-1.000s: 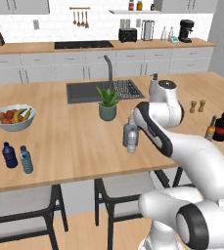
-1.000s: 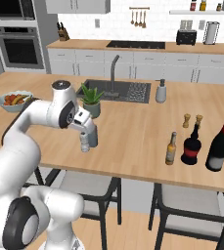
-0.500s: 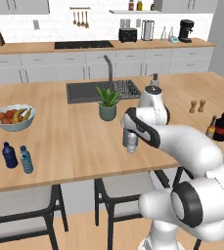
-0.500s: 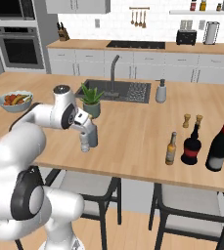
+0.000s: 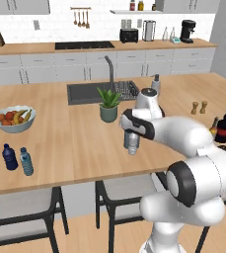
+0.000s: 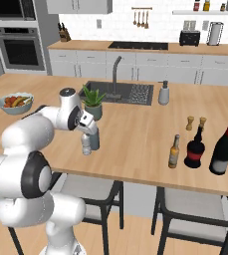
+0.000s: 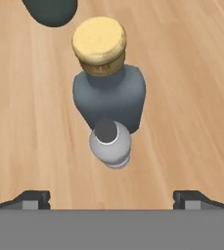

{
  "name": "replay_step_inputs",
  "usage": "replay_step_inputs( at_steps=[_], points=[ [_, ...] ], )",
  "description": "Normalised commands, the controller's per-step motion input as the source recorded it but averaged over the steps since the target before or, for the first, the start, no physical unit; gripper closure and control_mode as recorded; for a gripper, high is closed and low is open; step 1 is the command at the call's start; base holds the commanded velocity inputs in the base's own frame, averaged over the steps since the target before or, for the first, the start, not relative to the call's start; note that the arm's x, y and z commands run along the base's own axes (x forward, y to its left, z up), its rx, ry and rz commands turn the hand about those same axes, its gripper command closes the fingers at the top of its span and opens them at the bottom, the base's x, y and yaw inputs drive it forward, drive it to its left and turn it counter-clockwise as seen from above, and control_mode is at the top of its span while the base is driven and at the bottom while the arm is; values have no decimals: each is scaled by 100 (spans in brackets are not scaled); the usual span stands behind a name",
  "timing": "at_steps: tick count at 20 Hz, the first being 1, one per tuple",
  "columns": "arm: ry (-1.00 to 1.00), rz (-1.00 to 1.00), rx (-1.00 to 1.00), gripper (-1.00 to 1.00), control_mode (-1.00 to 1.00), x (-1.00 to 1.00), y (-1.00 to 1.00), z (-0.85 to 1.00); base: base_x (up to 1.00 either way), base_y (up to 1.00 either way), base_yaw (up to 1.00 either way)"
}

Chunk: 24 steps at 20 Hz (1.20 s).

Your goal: Move the plastic bottles in the middle to the plastics group, and the glass bottles in the middle to the glass group.

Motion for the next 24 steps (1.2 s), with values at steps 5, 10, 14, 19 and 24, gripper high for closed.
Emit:
replay_step_inputs(
  at_steps=[5,10,14,19,24],
  points=[
    [0,0,-3,-100,-100,21,0,-25,0,0,0],
    [0,0,-5,-100,-100,20,0,-24,0,0,0],
    [4,1,-4,-100,-100,18,0,-12,0,0,0],
    [4,2,-4,-100,-100,14,0,-11,0,0,0],
    [1,1,-3,-100,-100,10,-2,-12,0,0,0]
  ],
)
